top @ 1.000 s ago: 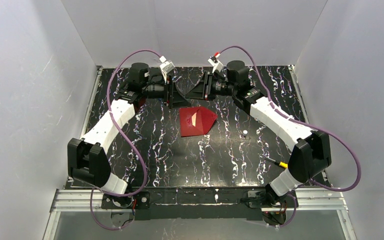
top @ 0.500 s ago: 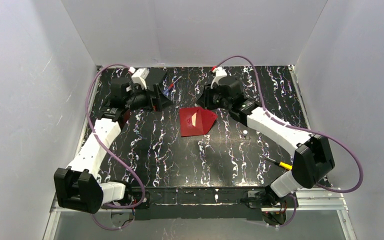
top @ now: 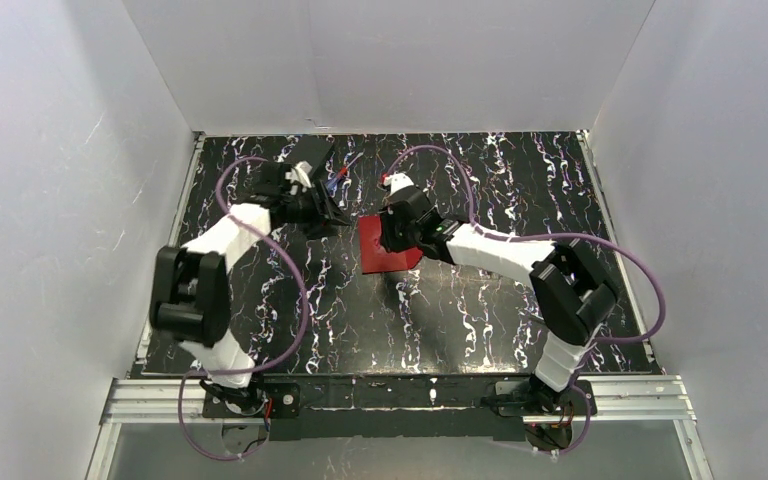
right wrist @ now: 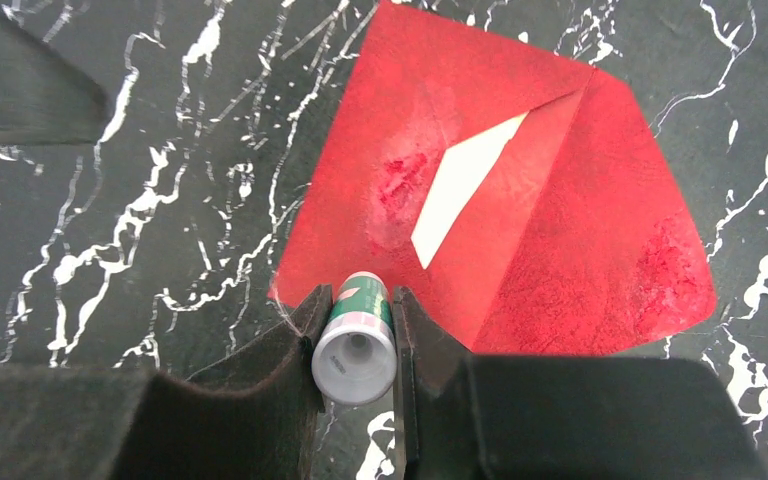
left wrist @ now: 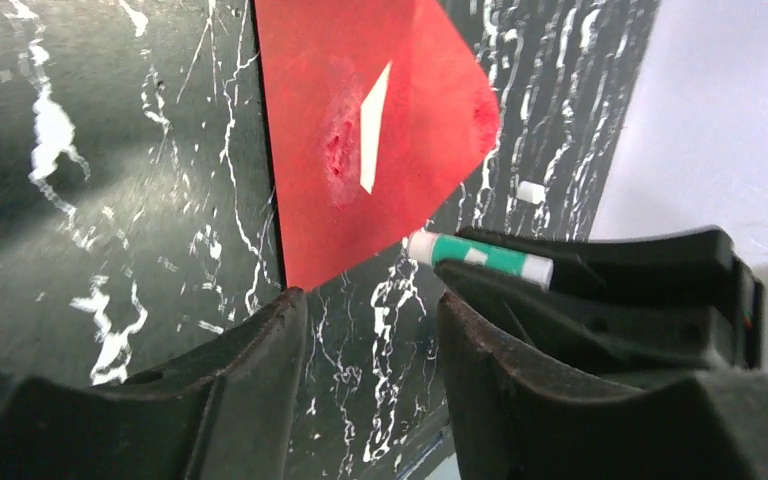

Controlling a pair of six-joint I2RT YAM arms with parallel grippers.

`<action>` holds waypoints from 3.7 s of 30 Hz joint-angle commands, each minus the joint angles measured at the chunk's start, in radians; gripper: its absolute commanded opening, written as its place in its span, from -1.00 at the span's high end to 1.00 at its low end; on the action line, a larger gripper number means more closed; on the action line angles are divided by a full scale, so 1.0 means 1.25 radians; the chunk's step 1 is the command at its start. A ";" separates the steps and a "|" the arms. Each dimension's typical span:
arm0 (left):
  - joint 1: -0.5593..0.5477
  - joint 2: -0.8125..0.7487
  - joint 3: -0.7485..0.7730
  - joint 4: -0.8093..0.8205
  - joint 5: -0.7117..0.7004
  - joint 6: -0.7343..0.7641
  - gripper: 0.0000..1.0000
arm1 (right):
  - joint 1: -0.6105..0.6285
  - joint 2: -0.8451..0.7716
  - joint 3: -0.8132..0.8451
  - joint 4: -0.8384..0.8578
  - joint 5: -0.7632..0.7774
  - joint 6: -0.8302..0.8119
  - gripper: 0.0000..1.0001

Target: Place the letter into the envelope and seal it

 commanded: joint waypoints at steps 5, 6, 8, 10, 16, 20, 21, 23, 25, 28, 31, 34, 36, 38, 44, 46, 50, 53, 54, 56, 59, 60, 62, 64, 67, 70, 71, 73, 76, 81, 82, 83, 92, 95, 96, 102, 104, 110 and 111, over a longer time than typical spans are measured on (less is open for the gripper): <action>-0.047 0.279 0.240 -0.066 0.049 -0.074 0.48 | 0.000 0.078 0.045 0.031 0.011 -0.022 0.97; -0.050 0.299 0.263 -0.064 0.059 -0.082 0.52 | 0.001 0.088 0.054 0.022 0.007 -0.025 0.97; -0.060 0.349 0.304 -0.064 0.073 -0.086 0.57 | 0.005 0.096 0.061 0.029 0.000 -0.031 0.97; -0.065 0.375 0.330 -0.072 0.066 -0.084 0.62 | 0.010 0.102 0.066 0.037 0.016 -0.035 0.97; -0.066 0.440 0.364 -0.100 0.063 -0.060 0.76 | 0.019 0.130 0.092 0.046 0.053 -0.046 0.97; -0.069 0.457 0.358 -0.110 0.049 -0.028 0.83 | 0.023 0.156 0.124 0.043 0.074 -0.091 0.97; -0.070 0.464 0.358 -0.112 0.048 -0.026 0.83 | 0.023 0.164 0.129 0.041 0.080 -0.102 0.97; -0.070 0.478 0.362 -0.118 0.048 -0.025 0.84 | 0.024 0.172 0.127 0.050 0.090 -0.123 0.97; -0.073 0.492 0.369 -0.130 0.040 -0.018 0.84 | 0.027 0.177 0.117 0.064 0.111 -0.144 0.97; -0.081 0.503 0.381 -0.160 -0.006 0.004 0.96 | 0.028 0.179 0.097 0.099 0.118 -0.169 0.97; -0.093 0.510 0.386 -0.164 -0.037 0.014 0.98 | 0.029 0.187 0.086 0.118 0.099 -0.177 0.97; -0.101 0.521 0.394 -0.178 -0.052 0.017 1.00 | 0.030 0.199 0.075 0.130 0.090 -0.179 0.97; -0.104 0.525 0.403 -0.192 -0.068 0.022 1.00 | 0.031 0.206 0.062 0.144 0.092 -0.180 0.97; -0.106 0.529 0.411 -0.216 -0.095 0.028 1.00 | 0.031 0.212 0.054 0.151 0.104 -0.184 0.97; -0.108 0.546 0.426 -0.261 -0.122 0.034 1.00 | 0.031 0.232 0.037 0.183 0.158 -0.201 0.97; -0.109 0.551 0.435 -0.270 -0.123 0.048 1.00 | 0.031 0.247 0.041 0.198 0.178 -0.209 0.97; -0.109 0.562 0.460 -0.287 -0.132 0.074 1.00 | 0.031 0.284 0.093 0.165 0.233 -0.202 0.97; -0.109 0.574 0.482 -0.296 -0.137 0.074 1.00 | 0.033 0.290 0.116 0.131 0.233 -0.181 0.97; -0.109 0.576 0.489 -0.300 -0.143 0.068 1.00 | 0.034 0.284 0.116 0.121 0.225 -0.178 0.97; -0.109 0.584 0.500 -0.303 -0.153 0.049 1.00 | 0.041 0.271 0.109 0.106 0.209 -0.183 0.97; -0.109 0.592 0.508 -0.307 -0.179 0.010 1.00 | 0.051 0.255 0.102 0.062 0.165 -0.188 0.97; -0.109 0.593 0.509 -0.310 -0.193 -0.003 1.00 | 0.054 0.247 0.094 0.047 0.147 -0.187 0.97; -0.108 0.598 0.507 -0.314 -0.211 -0.031 1.00 | 0.061 0.231 0.071 0.030 0.124 -0.187 0.97; -0.109 0.603 0.508 -0.319 -0.217 -0.050 1.00 | 0.064 0.219 0.057 0.016 0.098 -0.185 0.97; -0.108 0.607 0.504 -0.321 -0.222 -0.066 1.00 | 0.067 0.204 0.049 -0.008 0.090 -0.178 0.97; -0.108 0.607 0.499 -0.321 -0.225 -0.065 1.00 | 0.070 0.191 0.048 -0.033 0.091 -0.166 0.97; -0.109 0.606 0.498 -0.321 -0.225 -0.062 1.00 | 0.070 0.190 0.050 -0.043 0.095 -0.160 0.97; -0.109 0.605 0.497 -0.321 -0.223 -0.056 1.00 | 0.070 0.192 0.056 -0.056 0.122 -0.154 0.97; -0.109 0.608 0.500 -0.321 -0.212 -0.045 1.00 | 0.059 0.220 0.069 -0.048 0.154 -0.161 0.97; -0.109 0.615 0.504 -0.325 -0.196 -0.025 1.00 | 0.033 0.286 0.108 0.008 0.172 -0.177 0.97; -0.109 0.617 0.506 -0.327 -0.194 -0.022 1.00 | 0.030 0.302 0.124 0.007 0.178 -0.178 0.97; -0.109 0.619 0.507 -0.330 -0.192 -0.020 1.00 | 0.024 0.315 0.141 0.002 0.177 -0.178 0.97; -0.109 0.623 0.514 -0.332 -0.200 -0.024 1.00 | 0.012 0.306 0.164 -0.062 0.163 -0.162 0.97; -0.109 0.625 0.519 -0.332 -0.204 -0.031 1.00 | 0.031 0.264 0.124 -0.075 0.124 -0.159 0.97; -0.109 0.626 0.520 -0.332 -0.206 -0.033 1.00 | 0.040 0.254 0.116 -0.086 0.116 -0.157 0.97; -0.109 0.625 0.519 -0.334 -0.211 -0.034 1.00 | 0.065 0.213 0.074 -0.133 0.112 -0.105 0.97; -0.109 0.626 0.517 -0.334 -0.208 -0.035 1.00 | 0.065 0.208 0.070 -0.130 0.108 -0.094 0.97; -0.109 0.624 0.510 -0.334 -0.204 -0.031 1.00 | 0.048 0.268 0.120 -0.109 0.173 -0.125 0.97; -0.109 0.623 0.510 -0.334 -0.203 -0.030 1.00 | 0.037 0.278 0.125 -0.090 0.173 -0.136 0.97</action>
